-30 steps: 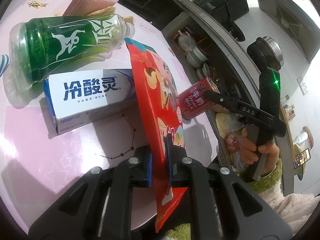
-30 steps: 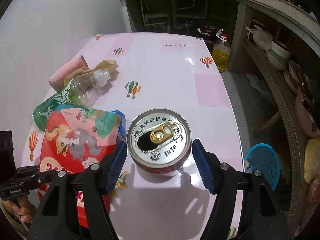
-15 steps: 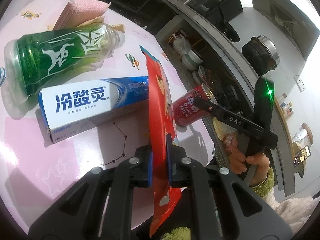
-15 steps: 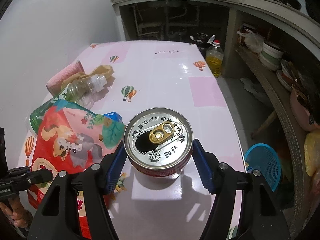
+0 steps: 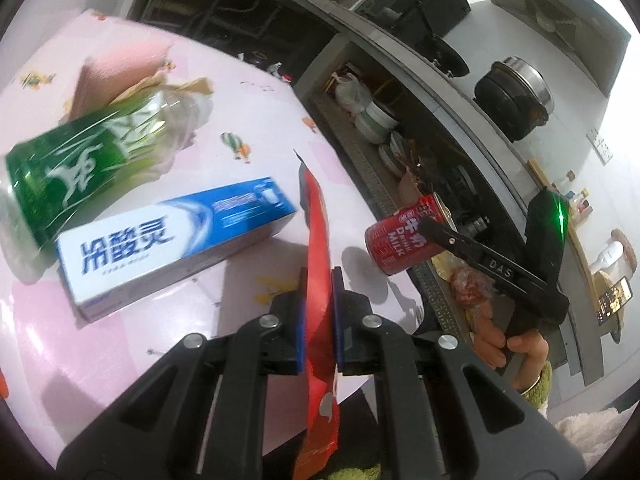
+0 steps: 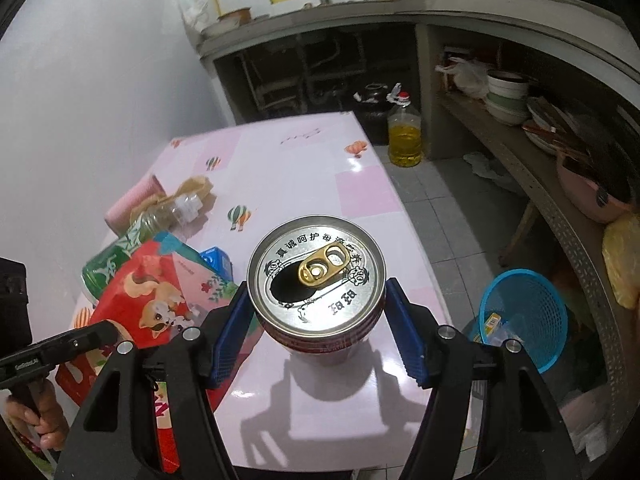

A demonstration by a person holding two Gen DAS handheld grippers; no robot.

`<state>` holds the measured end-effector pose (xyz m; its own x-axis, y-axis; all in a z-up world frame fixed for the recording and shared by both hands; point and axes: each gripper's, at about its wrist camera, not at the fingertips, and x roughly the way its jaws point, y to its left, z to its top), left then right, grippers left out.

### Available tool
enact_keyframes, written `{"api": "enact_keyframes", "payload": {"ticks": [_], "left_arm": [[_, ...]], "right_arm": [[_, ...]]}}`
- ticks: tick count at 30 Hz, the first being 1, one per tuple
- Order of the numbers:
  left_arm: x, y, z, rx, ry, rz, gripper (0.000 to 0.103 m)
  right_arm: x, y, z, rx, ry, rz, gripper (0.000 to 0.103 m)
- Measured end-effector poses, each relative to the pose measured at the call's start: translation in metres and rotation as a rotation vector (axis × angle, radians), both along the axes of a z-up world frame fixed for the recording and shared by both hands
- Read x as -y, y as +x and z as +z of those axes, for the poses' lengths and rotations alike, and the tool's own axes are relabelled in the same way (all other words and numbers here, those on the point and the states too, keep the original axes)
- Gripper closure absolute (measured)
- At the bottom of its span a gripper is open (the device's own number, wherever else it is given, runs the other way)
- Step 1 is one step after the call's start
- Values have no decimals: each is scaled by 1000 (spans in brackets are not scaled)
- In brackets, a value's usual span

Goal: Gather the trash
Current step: 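Lift the can with the right tool while left carries the red bag toward the basket, then hold can and bag over the blue basket and open both tools to drop them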

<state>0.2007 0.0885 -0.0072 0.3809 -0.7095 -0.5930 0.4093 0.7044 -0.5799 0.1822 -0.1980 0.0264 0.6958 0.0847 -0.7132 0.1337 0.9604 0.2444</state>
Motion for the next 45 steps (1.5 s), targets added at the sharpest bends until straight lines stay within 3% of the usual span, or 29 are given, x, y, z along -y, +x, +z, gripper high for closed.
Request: {"api": "enact_keyframes", "payload": {"ticks": [10,25,45], "left_arm": [[66,3,25,57,21,-105,96],[178,13,26,52,50,-255,96],[286,21,27,65,84,-388,96]], "right_arm": [[56,-48,9,61,43,-132,39],[146,-108,-8,71,92,-331,39],[217,-144,-38,53,137,-492,39]]}}
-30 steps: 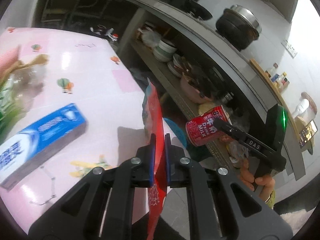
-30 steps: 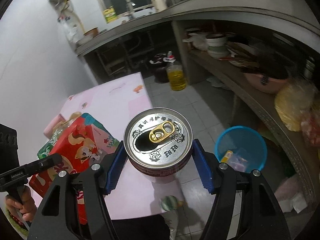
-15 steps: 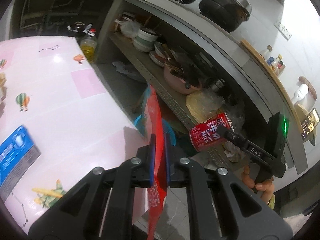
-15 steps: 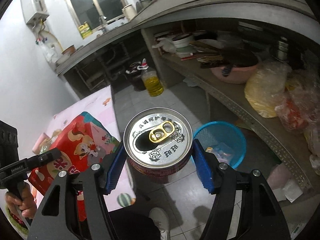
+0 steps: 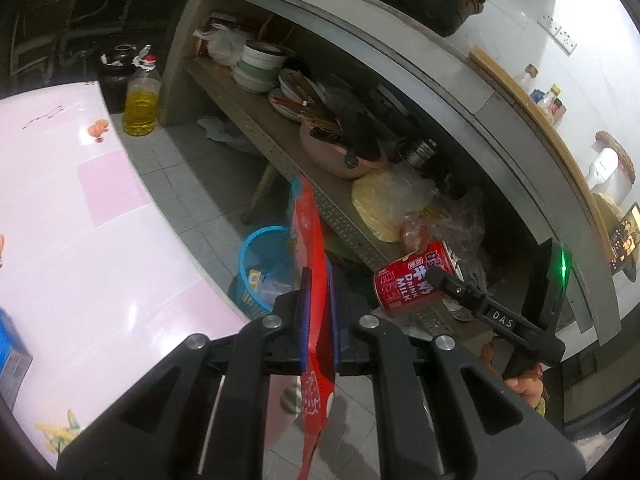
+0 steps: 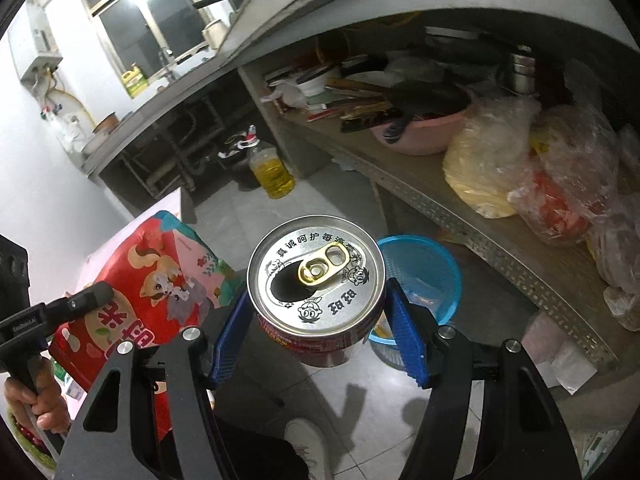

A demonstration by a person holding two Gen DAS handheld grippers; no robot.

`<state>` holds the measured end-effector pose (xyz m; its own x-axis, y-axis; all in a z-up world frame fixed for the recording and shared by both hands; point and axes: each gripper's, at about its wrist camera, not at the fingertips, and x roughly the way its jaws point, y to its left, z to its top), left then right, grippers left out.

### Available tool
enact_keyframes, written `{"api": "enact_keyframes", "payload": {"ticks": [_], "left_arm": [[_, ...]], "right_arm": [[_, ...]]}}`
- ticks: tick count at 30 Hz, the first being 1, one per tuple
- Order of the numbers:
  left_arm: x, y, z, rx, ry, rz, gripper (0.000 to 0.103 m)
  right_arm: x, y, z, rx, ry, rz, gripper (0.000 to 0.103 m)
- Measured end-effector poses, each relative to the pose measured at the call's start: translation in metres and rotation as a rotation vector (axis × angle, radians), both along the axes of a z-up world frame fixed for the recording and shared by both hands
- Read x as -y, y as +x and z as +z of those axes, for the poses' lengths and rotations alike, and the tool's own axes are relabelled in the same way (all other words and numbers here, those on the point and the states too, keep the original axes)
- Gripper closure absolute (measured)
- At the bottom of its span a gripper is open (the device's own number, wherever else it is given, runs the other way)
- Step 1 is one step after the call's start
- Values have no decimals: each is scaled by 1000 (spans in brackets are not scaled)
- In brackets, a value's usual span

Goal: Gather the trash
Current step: 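Hold can and bag over the blue basket and open both tools to drop them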

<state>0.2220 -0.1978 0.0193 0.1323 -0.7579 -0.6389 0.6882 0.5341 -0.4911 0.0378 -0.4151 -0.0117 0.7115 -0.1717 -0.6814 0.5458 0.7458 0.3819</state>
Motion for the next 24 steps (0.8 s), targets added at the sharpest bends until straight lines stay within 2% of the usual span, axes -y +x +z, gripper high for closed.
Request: {"api": "enact_keyframes", "payload": {"ticks": [13,19,24], "left_arm": [[78,22,-27,-46,70,-64,96],[119,39,-52,-93,132,-79,96],[166,52,-80,-107,203,-95,96]], "right_arm": [[40,-12,-36,-50,41,-94,39],[66,-8,-67,-77,90,-139,39],[93,9,-106,-118,160,-166,39]]}}
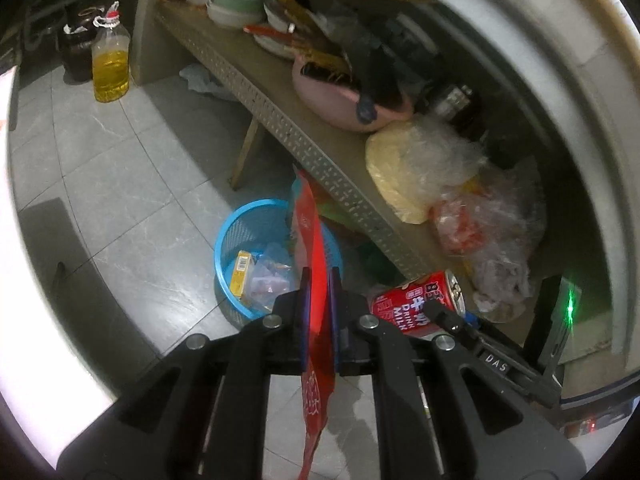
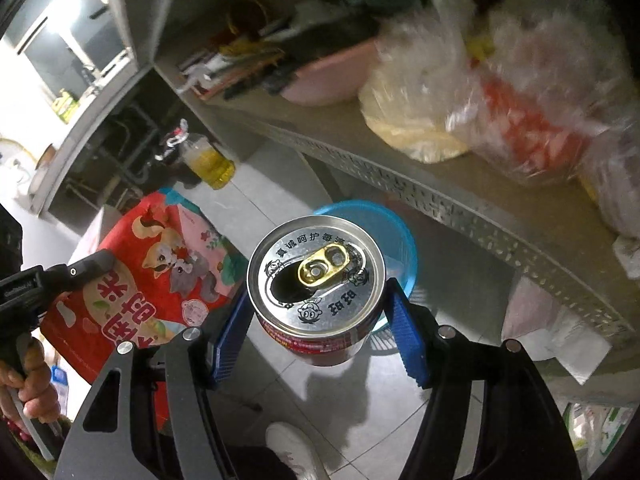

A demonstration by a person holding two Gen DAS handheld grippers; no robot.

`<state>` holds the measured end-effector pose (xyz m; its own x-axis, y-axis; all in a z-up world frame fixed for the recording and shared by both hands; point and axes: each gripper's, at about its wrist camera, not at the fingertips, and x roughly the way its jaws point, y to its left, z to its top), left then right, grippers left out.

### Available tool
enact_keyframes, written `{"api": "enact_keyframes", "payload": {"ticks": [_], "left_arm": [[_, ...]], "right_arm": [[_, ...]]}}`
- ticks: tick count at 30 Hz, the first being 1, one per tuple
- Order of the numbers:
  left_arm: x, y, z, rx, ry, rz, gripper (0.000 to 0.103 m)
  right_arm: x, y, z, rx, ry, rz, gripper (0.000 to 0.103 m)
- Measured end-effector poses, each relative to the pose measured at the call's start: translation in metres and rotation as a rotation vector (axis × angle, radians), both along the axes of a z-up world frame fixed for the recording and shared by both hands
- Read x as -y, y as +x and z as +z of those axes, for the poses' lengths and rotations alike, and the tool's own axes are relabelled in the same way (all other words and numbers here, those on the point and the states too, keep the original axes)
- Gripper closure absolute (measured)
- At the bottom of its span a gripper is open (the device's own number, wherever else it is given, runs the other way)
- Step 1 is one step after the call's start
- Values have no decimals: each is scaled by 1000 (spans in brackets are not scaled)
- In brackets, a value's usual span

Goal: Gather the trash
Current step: 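Hold can and bag over the blue basket and open both tools to drop them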

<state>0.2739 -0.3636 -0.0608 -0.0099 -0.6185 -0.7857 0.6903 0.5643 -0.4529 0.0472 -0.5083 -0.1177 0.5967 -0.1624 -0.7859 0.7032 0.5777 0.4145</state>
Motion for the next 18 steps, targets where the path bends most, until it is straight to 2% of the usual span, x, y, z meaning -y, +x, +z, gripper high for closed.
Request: {"api": "enact_keyframes", "payload": {"ticks": [5,6,8,9,10,13,15,18], "left_arm": [[48,16,-25,20,49,-17,96],[58,20,-30,29,60,-21,92],[77,28,-40,59,82,-16,60],[82,30,-42,73,88,-7,57],[86,33,-45,88,97,6,57],[83,36,-43,79,101,36,57],[74,35,-37,81,83,36,56],[62,29,-23,133,80,31,51]], "right_arm": [[29,35,-44,-46,32,-19,39],[36,44,-54,-53,34,-24,39],[47,60,-76,-68,39,-15,38],[53,69,-91,-92,49,-16,35],[58,78,-109,-126,54,-19,31],[60,87,-133,-180,58,-30,31],[54,84,-139,-173,59,-38,31],[46,78,-137,-160,43,-32,31]]}}
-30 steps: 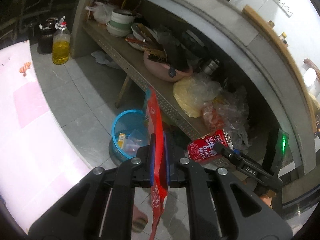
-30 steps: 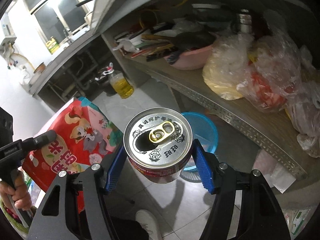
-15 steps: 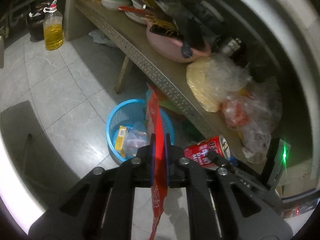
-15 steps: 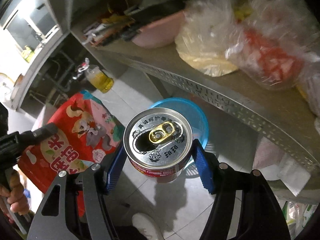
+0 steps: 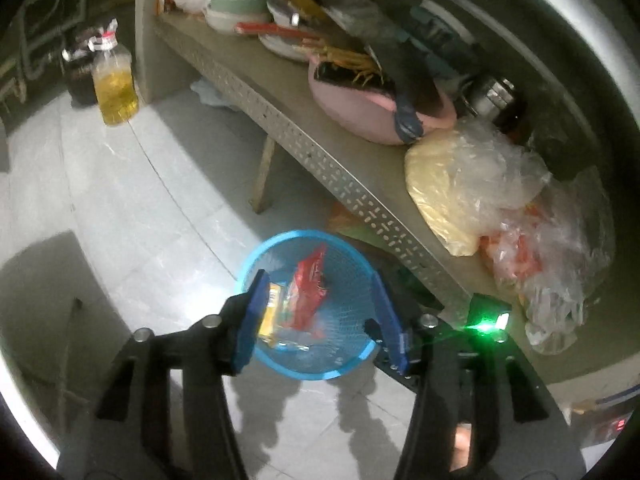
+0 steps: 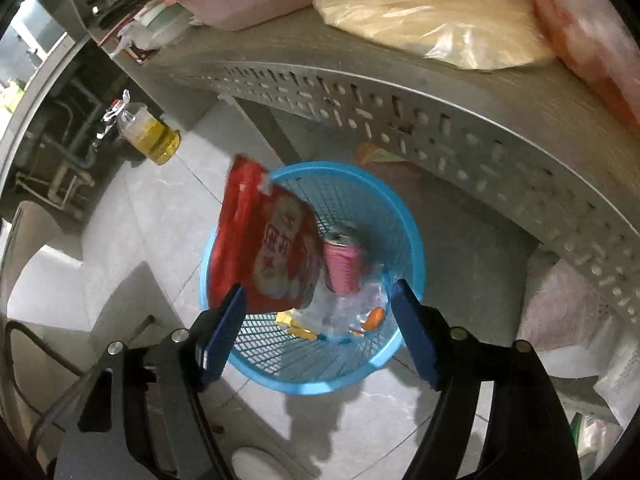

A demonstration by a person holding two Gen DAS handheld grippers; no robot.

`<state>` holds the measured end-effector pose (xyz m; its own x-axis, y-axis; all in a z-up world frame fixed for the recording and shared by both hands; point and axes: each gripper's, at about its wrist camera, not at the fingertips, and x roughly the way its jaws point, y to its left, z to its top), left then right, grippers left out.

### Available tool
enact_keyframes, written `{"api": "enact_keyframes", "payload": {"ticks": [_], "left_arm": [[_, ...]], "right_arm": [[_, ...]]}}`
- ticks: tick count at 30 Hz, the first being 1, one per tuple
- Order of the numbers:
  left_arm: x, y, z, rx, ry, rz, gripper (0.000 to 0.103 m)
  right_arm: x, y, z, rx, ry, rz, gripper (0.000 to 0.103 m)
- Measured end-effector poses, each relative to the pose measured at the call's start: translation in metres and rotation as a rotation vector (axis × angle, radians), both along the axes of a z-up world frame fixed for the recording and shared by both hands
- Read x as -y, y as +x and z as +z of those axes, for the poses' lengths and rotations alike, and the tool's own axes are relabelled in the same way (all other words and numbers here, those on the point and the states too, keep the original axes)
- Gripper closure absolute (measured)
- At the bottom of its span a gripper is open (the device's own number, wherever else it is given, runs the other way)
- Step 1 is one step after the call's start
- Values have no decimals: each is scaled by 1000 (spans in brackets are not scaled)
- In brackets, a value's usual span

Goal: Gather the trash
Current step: 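Hold can and bag over the blue basket and open both tools to drop them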

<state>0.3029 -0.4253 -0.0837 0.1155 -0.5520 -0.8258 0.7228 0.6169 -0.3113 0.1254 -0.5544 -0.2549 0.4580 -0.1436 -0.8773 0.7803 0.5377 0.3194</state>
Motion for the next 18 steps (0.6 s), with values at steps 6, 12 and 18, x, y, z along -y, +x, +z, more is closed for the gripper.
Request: {"api": "enact_keyframes", "payload": {"ticks": [6,12,18], "left_arm": [[-36,-21,34,30,-37,-26,43],[-75,-48,61,64,-30,-52,37],[-122,-74,85,79,-68,-52,33]], "right_arm": [[-22,-24,29,22,-55,22,31],[-54,-46,70,73,-108,60,30],[-87,-72,105,122,-128,107,24]]}}
